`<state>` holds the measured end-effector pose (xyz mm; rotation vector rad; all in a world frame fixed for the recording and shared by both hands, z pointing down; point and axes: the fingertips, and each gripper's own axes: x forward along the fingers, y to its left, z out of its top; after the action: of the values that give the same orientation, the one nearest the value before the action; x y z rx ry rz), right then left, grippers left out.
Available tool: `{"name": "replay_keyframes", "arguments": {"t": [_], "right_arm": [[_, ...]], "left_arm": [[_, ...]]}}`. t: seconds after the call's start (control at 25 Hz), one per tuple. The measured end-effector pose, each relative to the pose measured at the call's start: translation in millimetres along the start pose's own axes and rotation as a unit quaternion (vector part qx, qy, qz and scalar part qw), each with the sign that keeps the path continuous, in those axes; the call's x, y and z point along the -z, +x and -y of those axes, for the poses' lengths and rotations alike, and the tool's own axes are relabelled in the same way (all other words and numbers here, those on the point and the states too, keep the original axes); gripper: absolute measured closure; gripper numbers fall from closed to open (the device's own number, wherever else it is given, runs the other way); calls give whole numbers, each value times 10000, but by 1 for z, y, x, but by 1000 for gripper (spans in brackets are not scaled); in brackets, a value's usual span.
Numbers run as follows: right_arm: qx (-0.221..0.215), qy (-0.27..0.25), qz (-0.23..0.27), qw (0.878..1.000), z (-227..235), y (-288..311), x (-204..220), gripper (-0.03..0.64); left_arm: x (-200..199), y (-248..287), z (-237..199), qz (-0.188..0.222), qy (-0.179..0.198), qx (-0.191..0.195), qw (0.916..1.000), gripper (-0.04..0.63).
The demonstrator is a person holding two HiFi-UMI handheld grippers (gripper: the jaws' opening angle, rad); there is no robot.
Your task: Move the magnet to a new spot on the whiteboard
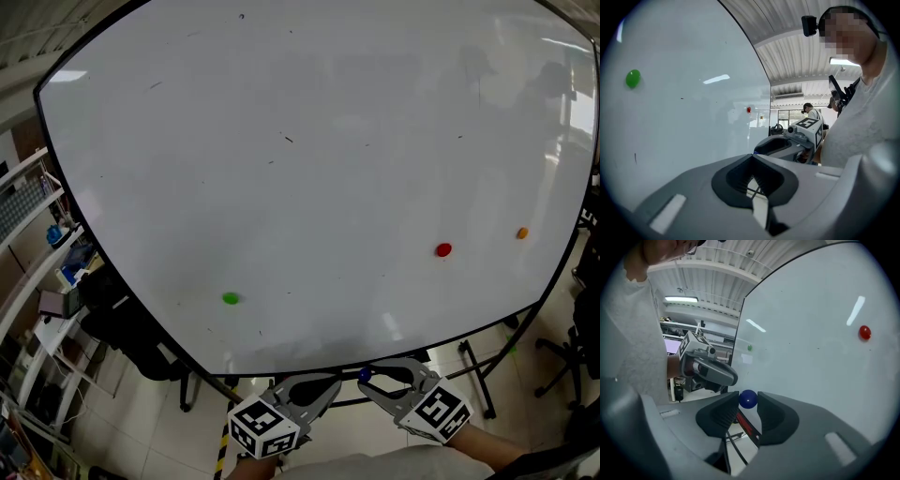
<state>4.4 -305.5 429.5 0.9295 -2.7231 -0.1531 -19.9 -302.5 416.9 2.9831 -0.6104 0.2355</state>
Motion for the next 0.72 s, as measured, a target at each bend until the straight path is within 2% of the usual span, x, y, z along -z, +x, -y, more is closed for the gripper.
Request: {"name": "replay_keyframes", "arguments": {"t": [0.32,0.72], "right_arm": [[-71,266,3,9996,3,5,9,491],[-158,290,-46,9994,-4,3,10,491]], "left_arm": [[9,-2,2,-58,-118,-61,9999,612],[10,-6,6,-120,-50,-132,9998,614]]}}
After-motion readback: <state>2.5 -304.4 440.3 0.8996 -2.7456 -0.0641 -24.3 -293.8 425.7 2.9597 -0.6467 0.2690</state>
